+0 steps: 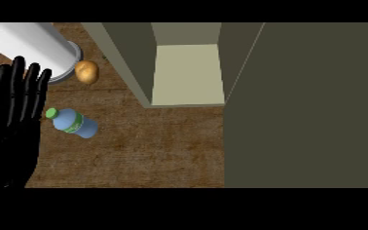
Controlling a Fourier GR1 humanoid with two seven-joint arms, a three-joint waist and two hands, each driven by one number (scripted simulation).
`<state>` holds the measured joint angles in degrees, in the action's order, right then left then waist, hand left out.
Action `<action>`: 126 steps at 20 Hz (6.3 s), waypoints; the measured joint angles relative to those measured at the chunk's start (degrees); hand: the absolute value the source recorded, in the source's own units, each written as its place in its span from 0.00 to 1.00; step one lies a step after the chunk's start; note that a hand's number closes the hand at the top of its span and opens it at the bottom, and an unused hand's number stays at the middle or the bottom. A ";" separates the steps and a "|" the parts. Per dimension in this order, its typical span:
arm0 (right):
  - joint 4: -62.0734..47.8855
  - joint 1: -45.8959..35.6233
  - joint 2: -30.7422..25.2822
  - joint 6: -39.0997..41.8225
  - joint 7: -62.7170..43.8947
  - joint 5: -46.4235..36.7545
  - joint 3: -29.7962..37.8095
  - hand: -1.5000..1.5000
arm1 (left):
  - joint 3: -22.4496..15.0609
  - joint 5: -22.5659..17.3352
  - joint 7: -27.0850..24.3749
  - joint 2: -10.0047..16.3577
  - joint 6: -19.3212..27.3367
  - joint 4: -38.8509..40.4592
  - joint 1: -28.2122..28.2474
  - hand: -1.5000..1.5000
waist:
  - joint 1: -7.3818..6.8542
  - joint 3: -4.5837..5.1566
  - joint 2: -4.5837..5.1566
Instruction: Pick up the bottled water, place it into the cabinet and close the cabinet
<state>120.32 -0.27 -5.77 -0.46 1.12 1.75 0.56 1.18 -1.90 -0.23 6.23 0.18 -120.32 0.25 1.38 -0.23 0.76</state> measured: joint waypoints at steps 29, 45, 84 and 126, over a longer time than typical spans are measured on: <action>20.48 8.72 3.88 0.39 -20.32 -5.85 -22.52 0.00 | 28.24 -44.27 16.31 16.92 -23.70 7.93 7.30 0.00 | -1.47 0.25 -0.84; 21.21 8.62 2.75 -3.49 -22.46 -6.70 -28.08 0.00 | 25.49 -28.33 9.71 14.05 -28.15 22.44 1.68 0.00 | -0.93 0.27 -0.81; 21.18 5.58 -2.98 -12.00 -23.28 -8.32 -33.74 0.00 | 20.38 2.87 -40.13 15.68 -26.53 98.75 -21.74 0.00 | 0.41 0.48 -0.44; 21.12 6.09 -8.06 -17.09 -21.88 -7.99 -34.89 0.00 | -1.94 -5.82 -44.12 -5.60 -1.26 76.63 -22.85 1.00 | -1.08 0.20 -1.21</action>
<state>141.45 5.82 -13.84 -17.56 -20.76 -6.24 -34.33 -0.76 -7.72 -44.36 0.62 -1.09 -43.69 -22.60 0.29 -0.04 -0.45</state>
